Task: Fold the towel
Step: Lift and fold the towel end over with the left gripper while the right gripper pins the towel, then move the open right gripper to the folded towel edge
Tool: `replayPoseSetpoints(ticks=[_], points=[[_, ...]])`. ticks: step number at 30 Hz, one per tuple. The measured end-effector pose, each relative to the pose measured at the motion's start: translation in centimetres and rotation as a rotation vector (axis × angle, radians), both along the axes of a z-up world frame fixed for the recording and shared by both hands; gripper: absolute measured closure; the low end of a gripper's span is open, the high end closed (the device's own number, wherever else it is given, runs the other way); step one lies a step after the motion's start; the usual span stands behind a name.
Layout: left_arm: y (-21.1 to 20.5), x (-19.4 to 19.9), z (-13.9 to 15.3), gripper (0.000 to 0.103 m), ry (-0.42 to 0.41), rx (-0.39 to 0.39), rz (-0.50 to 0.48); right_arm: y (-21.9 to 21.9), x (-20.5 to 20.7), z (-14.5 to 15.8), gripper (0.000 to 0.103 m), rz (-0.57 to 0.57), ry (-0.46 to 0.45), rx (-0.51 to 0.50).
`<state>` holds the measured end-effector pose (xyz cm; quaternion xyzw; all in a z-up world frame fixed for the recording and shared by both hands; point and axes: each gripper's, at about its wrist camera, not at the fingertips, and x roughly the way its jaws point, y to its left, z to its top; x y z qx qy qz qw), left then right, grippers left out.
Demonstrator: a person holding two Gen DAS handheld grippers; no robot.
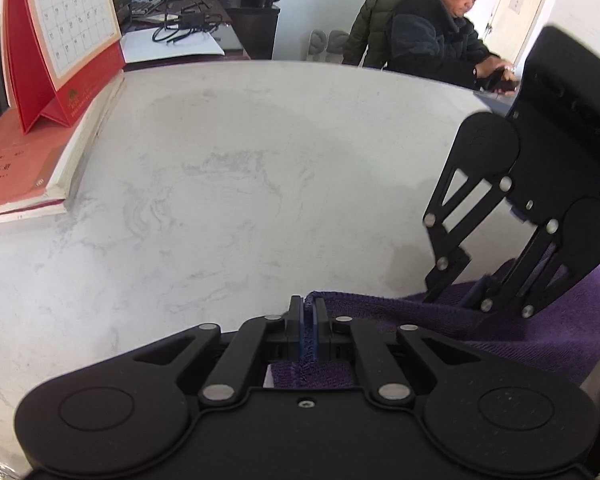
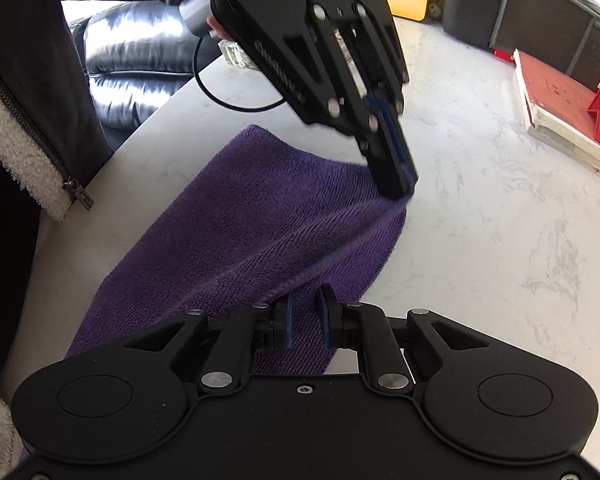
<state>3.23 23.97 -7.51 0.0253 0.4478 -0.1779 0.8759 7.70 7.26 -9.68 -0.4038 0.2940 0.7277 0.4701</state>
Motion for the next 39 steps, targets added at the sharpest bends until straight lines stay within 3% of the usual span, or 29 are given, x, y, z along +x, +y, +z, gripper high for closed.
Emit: replayPoseSetpoints(ticks=[9,16,19,28,32,35,39], points=[[0.0,0.0,-0.6,0.098,-0.008,0.03,0.034,-0.5,0.2,0.3,0.09,-0.07,-0.011,0.005],[0.5,-0.3,-0.8,0.098,-0.015,-0.003,0.07,-1.7,2.0,3.8,0.09,-0.285,0.045,0.134],[0.9,-0.4,-0.9,0.098,-0.014,-0.033,0.086,-0.8,1.2,3.9,0.09,-0.268,0.087,0.158],[1.5,-0.8,-0.6,0.095,-0.033,-0.023,0.151,2.0,-0.8,0.0,0.09,-0.237,0.035,0.084],[3.2,-1.4,0.2,0.095,-0.045,0.028,0.291,1.8,-1.0,-0.2,0.089,-0.257,0.042,0.079],[4.1,-2.9,1.8,0.095,-0.063,0.007,0.353,1.7,-1.1,-0.2,0.089,-0.253,0.034,0.077],[2.8,-6.0,3.5,0.095,-0.063,-0.048,0.308,1.8,-1.2,-0.1,0.089,-0.253,0.025,0.075]])
